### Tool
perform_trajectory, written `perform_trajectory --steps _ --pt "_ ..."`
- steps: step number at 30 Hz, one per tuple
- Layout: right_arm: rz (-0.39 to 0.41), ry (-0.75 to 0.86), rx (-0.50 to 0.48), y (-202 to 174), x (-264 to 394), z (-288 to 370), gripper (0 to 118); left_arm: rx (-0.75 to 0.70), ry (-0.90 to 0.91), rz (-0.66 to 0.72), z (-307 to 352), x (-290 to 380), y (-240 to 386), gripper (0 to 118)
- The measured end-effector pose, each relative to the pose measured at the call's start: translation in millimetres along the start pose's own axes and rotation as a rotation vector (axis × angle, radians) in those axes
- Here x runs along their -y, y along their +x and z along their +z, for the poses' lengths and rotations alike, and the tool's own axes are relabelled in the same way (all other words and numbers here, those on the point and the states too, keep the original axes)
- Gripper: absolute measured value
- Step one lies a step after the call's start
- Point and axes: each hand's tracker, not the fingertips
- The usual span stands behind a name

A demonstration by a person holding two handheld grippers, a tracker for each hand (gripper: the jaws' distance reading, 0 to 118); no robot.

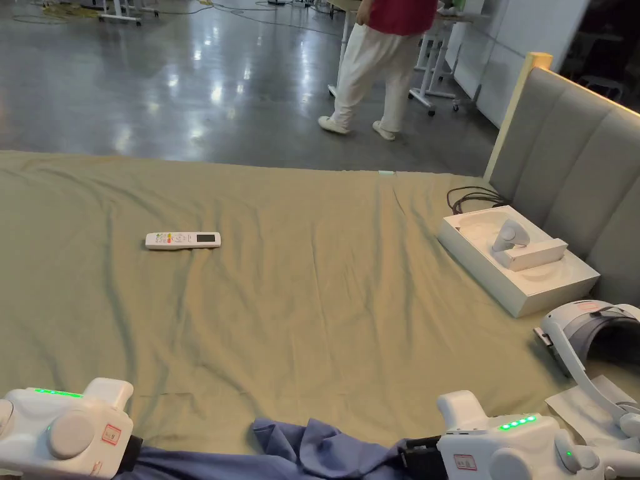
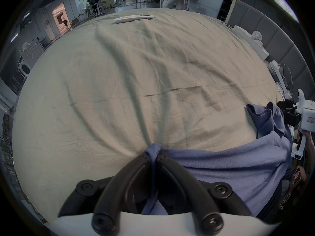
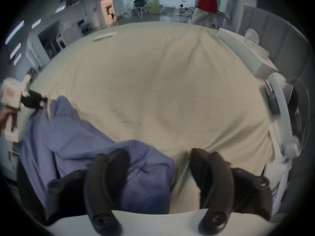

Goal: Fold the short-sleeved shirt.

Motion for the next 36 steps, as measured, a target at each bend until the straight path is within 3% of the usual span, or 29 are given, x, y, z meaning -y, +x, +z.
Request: perform_trajectory --steps 1,3,4,5,8,11,14,18,25,36 --pt "0.025 0.005 0.015 -5.3 0.2 0.6 65 0.002 0.001 0.000 0.1 0.4 -0.8 7" --pt "0.032 0.015 -0.061 -10.0 -0.3 9.3 30 0.009 0.006 0.007 0.1 2.5 -1.5 7" --pt "0.039 0.017 -0.037 -15.4 -0.1 11.7 13 0.008 0.012 0.009 0.7 4.1 -0.3 7" --pt "0.079 0.017 -0.023 -24.5 -1.3 13.7 8 0.004 0.019 0.008 0.9 5.8 0.7 7" --pt "0.093 0.015 -0.007 -25.8 -1.4 11.5 8 -0.009 0.040 0.003 1.9 9.1 3.0 7" --pt "-0.051 0.083 -0.031 -15.7 -4.0 36.7 7 0.039 0.110 0.012 20.2 17.4 -5.8 6" --pt "-0.093 0.218 -0.072 -9.2 -1.3 91.4 7 0.119 0.244 0.086 73.4 33.9 -16.8 6" --pt "-0.113 0.383 -0.056 -6.4 0.7 180.4 7 0.182 0.454 0.082 171.6 61.8 -28.4 6" --pt "-0.141 0.669 0.017 -1.9 -7.4 332.7 7 0.133 0.770 0.050 351.0 99.8 -41.7 6" --pt "-0.124 0.957 0.133 -8.0 -108.9 502.5 5 -0.007 1.146 0.047 546.8 72.0 -46.1 5"
